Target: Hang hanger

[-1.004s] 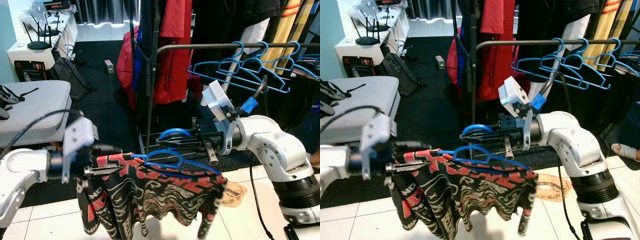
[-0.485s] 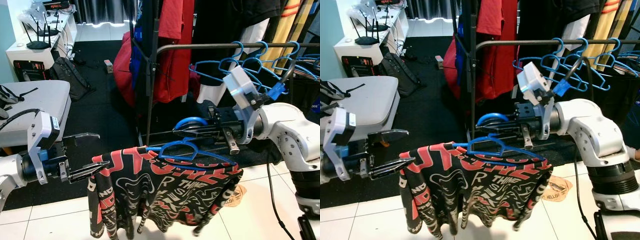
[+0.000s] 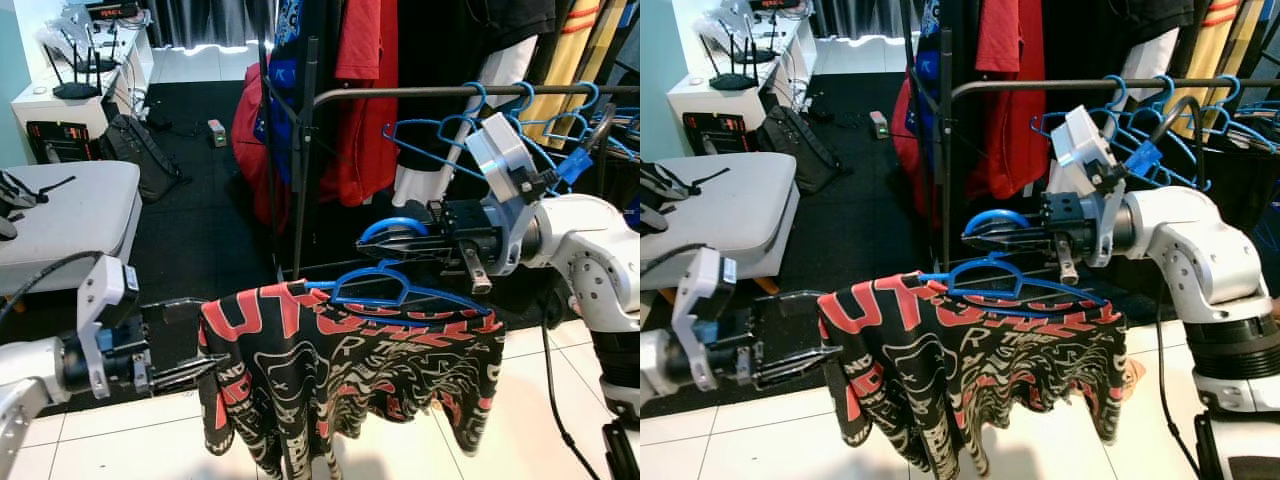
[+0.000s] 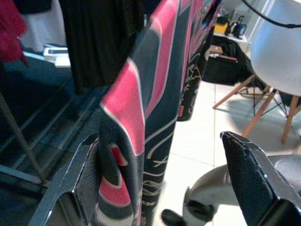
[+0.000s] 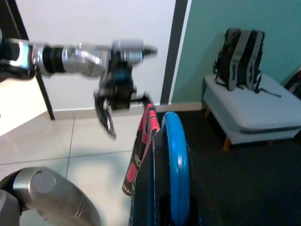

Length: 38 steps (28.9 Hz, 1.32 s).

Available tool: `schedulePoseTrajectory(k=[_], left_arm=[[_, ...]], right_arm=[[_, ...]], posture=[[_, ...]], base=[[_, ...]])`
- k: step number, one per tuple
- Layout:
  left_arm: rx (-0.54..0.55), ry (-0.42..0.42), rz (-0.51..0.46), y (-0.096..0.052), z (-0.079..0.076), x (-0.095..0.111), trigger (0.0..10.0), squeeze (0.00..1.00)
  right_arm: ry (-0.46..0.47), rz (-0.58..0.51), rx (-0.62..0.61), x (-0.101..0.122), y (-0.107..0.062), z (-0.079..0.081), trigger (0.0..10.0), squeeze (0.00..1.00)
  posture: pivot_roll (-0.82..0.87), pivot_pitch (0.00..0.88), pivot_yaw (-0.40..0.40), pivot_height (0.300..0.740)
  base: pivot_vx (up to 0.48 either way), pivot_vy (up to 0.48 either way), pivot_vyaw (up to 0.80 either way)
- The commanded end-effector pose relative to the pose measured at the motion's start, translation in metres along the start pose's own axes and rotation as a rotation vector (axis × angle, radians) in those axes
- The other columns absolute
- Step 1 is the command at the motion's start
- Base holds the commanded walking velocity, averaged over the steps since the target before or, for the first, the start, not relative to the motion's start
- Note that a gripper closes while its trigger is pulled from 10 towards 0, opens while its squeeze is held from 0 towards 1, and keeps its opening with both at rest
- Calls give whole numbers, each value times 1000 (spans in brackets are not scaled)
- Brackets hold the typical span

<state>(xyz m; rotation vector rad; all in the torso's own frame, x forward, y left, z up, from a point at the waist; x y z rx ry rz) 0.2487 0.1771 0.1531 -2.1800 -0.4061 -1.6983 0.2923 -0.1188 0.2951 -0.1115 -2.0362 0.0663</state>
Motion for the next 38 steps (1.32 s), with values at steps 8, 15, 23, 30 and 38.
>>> schedulePoseTrajectory(k=[8,15,23,30,38], left_arm=[[45,-18,17,5,6,-16,10000,0],[83,-3,48,-4,13,-20,0,0],[166,55,48,-16,26,-9,0,0],[300,151,24,-53,44,23,0,0],[316,196,-18,-58,45,41,0,0]], right_arm=[[-51,-64,-14,16,-1,-6,0,0],[-52,-73,-24,16,-1,-7,0,0],[-49,-45,-45,13,-10,-8,0,0],[-13,31,-79,2,-32,-3,0,0],[67,152,-79,-28,-41,14,0,0]], posture=[[-6,29,-26,740],[-2,27,-25,740],[2,22,-28,740],[8,20,-32,740],[9,27,-31,740]], base=[[0,0,0],[0,0,0],[0,0,0],[0,0,0],[0,0,0]])
Point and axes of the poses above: a point about 5 cm out from each wrist's last joint towards the gripper, its own y axis pointing out of the wrist towards the gripper, its own x axis along the axis of the wrist's last joint, z = x × y, the point moved 4 cm from there along y, pointing out of the wrist towards the gripper, and after that the axes turned 15 degrees about -y, right-handed, at the moved point
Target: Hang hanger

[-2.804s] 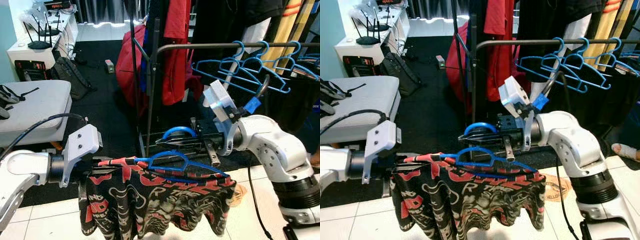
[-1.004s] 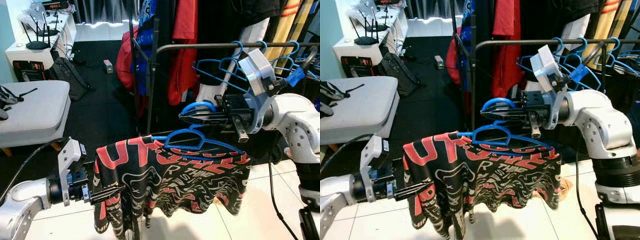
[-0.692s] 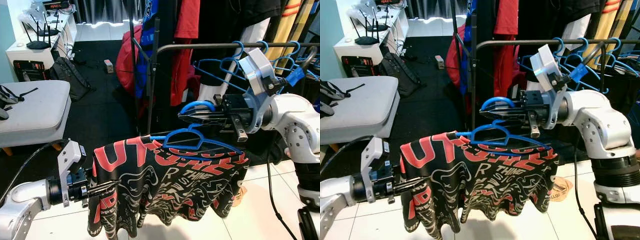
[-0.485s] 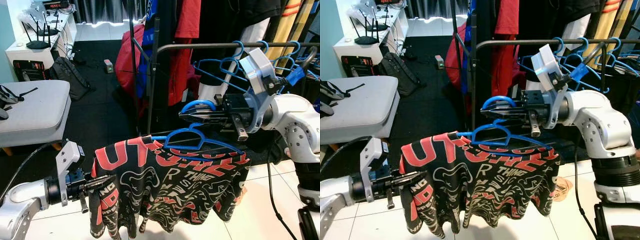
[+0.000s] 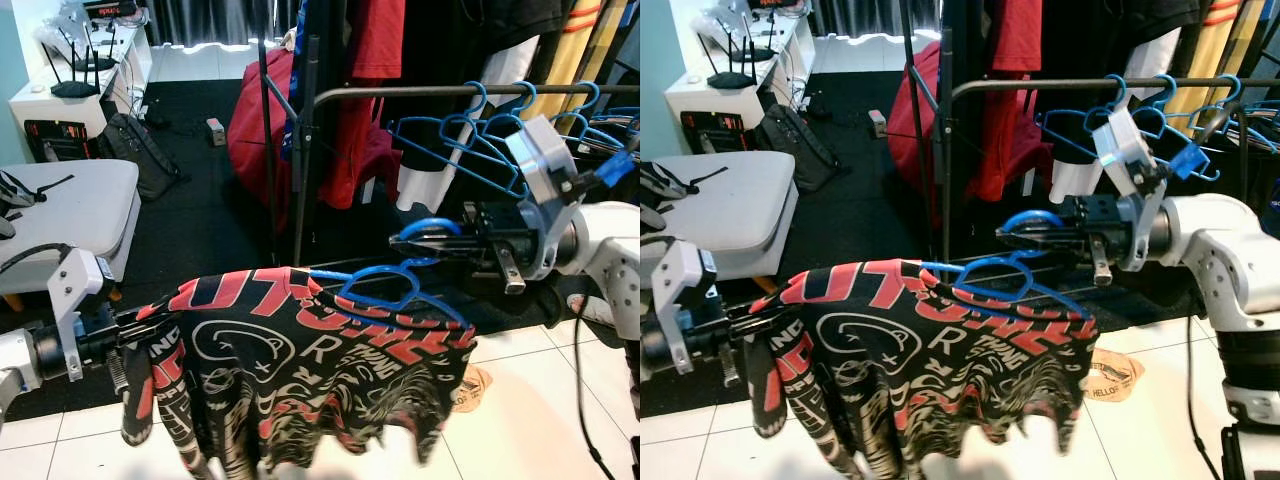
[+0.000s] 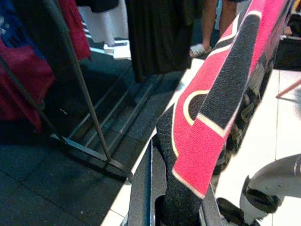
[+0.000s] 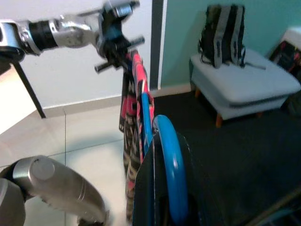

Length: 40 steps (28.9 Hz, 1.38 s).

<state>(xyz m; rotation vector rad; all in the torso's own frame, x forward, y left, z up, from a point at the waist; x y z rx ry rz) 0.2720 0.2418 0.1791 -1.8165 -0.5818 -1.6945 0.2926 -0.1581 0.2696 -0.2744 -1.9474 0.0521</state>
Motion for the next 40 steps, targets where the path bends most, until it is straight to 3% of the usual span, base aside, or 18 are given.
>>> schedulePoseTrajectory(k=[1,11,13,15,16,21,22,23,24,25,29,30,35,36,37,38,39,40], left_arm=[[29,26,-24,-6,6,12,0,0],[77,21,-126,-4,16,29,0,0],[-50,0,-155,8,-7,37,0,0],[-50,0,-155,8,-7,37,0,0],[-137,-12,-112,15,-23,31,0,0],[-200,-14,-63,20,-35,22,0,0],[-227,-7,22,24,-42,7,0,0],[-243,16,112,27,-46,-8,1843,0],[-243,16,112,27,-46,-8,1843,0],[-251,28,157,30,-49,-17,3098,0],[-256,33,180,32,-51,-22,3098,0],[-257,35,181,35,-52,-24,10000,0],[-227,16,174,39,-48,-27,10000,0],[-212,0,178,40,-46,-29,10000,769],[-212,0,178,40,-46,-29,10000,769],[-206,6,191,40,-45,-32,10000,1000],[-206,6,191,40,-45,-32,10000,1000],[-182,11,187,43,-42,-33,10000,769]], right_arm=[[-4,59,2,-8,-5,5,0,0],[33,121,11,-25,-7,15,0,0],[20,112,-27,-24,-5,9,0,0],[20,112,-27,-24,-5,9,0,0],[2,83,-66,-18,-5,1,0,0],[-17,60,-104,-11,-6,-7,0,0],[-34,43,-139,-6,-9,-15,0,0],[-49,30,-163,-2,-10,-21,0,0],[-49,30,-163,-2,-10,-21,0,0],[-57,24,-173,1,-11,-23,0,0],[-61,20,-176,2,-11,-24,0,0],[-65,15,-173,4,-11,-24,0,0],[-72,-7,-171,9,-11,-25,0,0],[-72,-25,-171,13,-11,-25,0,0],[-72,-25,-171,13,-11,-25,0,0],[-78,-39,-168,17,-11,-26,0,0],[-78,-39,-168,17,-11,-26,0,0],[-82,-58,-155,21,-10,-25,0,0]], posture=[[10,28,-30,740],[5,34,-24,740],[7,35,-22,740],[7,35,-22,740],[7,35,-23,740],[7,36,-24,740],[7,36,-25,740],[5,39,-26,740],[5,39,-26,740],[6,39,-26,740],[6,39,-26,740],[5,40,-25,740],[3,38,-26,740],[3,36,-26,740],[3,36,-26,740],[3,36,-24,740],[3,36,-24,740],[3,32,-24,740]], base=[[0,0,0],[0,0,0],[0,0,0],[0,0,0],[0,0,0],[0,0,0],[0,0,0],[0,0,0],[0,0,0],[0,0,0],[0,0,0],[0,0,0],[0,0,0],[0,0,0],[0,0,0],[0,0,0],[0,0,0],[0,0,0]])
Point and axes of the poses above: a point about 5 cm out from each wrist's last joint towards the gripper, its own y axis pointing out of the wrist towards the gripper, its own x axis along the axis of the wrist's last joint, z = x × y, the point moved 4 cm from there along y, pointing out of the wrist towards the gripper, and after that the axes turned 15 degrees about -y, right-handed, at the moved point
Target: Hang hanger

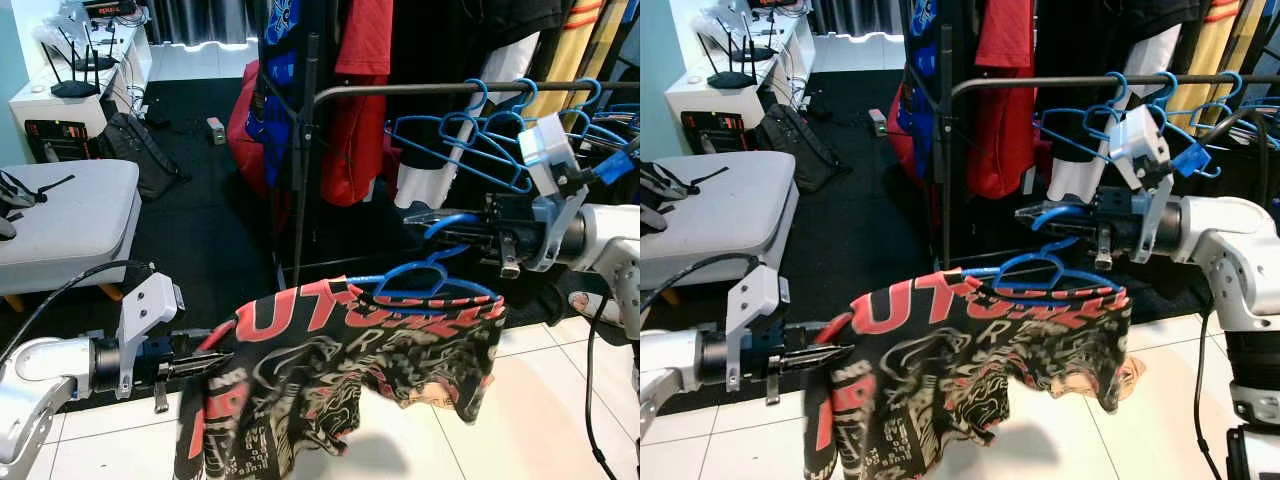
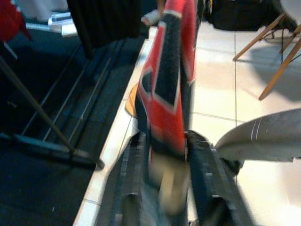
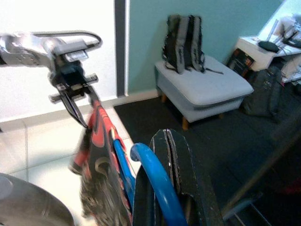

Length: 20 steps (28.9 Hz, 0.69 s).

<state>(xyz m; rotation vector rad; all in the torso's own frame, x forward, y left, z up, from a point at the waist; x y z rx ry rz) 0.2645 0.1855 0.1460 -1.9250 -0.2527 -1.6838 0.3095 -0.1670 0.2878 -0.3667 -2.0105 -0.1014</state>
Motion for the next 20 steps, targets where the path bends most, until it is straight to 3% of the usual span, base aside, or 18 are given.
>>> schedulePoseTrajectory(k=[1,2,3,14,20], left_arm=[[6,-1,9,4,1,-3,10000,769],[21,4,5,6,3,-4,10000,769],[17,10,1,8,3,-4,10000,0],[-20,21,-24,12,-2,0,10000,0],[-119,-43,-95,0,-18,14,10000,0]], right_arm=[[-24,-47,-1,13,-1,-3,0,0],[-26,-59,8,15,0,-2,0,0],[-28,-66,20,17,0,-1,0,0],[-34,-82,42,24,-2,0,0,0],[-53,-37,-20,17,-4,-12,0,0]], posture=[[3,32,-24,740],[2,31,-24,740],[2,31,-24,740],[-7,21,-24,740],[-1,29,-28,740]], base=[[0,0,0],[0,0,0],[0,0,0],[0,0,0],[0,0,0]])
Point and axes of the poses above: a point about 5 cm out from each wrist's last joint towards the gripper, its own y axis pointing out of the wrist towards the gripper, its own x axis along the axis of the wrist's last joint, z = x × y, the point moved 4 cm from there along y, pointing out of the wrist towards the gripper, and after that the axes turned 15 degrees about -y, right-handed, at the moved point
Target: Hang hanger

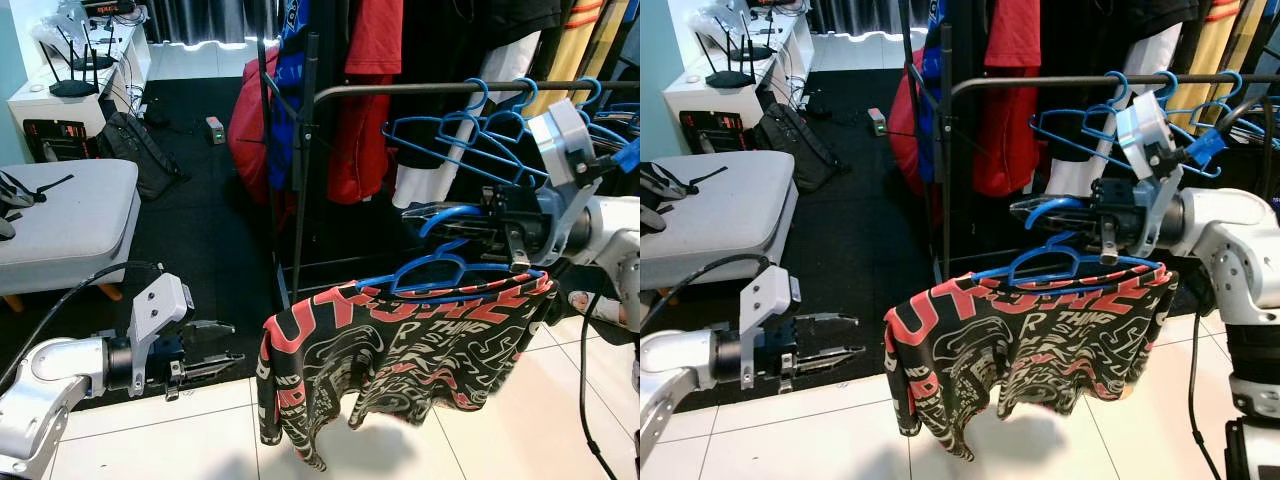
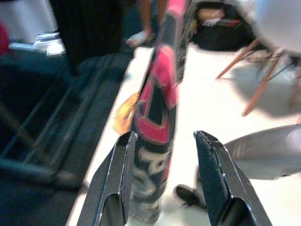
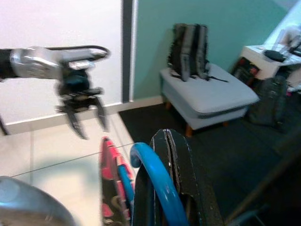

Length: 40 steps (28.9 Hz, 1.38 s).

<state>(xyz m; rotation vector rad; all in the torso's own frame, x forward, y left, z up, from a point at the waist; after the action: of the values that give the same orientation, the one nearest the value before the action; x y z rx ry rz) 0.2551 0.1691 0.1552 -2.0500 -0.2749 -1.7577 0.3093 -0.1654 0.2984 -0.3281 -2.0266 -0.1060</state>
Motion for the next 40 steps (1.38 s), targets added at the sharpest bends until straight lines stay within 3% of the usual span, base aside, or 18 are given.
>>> schedulePoseTrajectory(k=[1,11,18,25,28,33,40], left_arm=[[-2,-7,-19,-8,-1,7,10000,0],[38,13,-76,-5,6,16,10000,0],[17,5,-178,16,1,29,10000,0],[-4,-4,-185,20,-4,29,10000,0],[-11,-6,-173,18,-5,27,10000,0],[64,3,-161,1,8,28,10000,0],[105,14,-156,-9,15,30,10000,0]], right_arm=[[-45,-18,-35,10,-4,-8,0,0],[-50,-59,-25,18,-2,-9,0,0],[-80,-102,-43,29,7,-17,0,0],[-87,-114,-49,31,11,-19,0,0],[-92,-114,-57,31,11,-21,0,0],[-94,-88,-60,29,6,-22,0,0],[-95,-71,-66,27,3,-22,0,0]], posture=[[-1,29,-28,740],[-2,28,-32,740],[-9,25,-35,740],[-7,25,-36,740],[-4,25,-37,740],[-6,26,-38,740],[-5,24,-39,740]], base=[[0,0,0],[0,0,0],[0,0,0],[0,0,0],[0,0,0],[0,0,0],[0,0,0]])
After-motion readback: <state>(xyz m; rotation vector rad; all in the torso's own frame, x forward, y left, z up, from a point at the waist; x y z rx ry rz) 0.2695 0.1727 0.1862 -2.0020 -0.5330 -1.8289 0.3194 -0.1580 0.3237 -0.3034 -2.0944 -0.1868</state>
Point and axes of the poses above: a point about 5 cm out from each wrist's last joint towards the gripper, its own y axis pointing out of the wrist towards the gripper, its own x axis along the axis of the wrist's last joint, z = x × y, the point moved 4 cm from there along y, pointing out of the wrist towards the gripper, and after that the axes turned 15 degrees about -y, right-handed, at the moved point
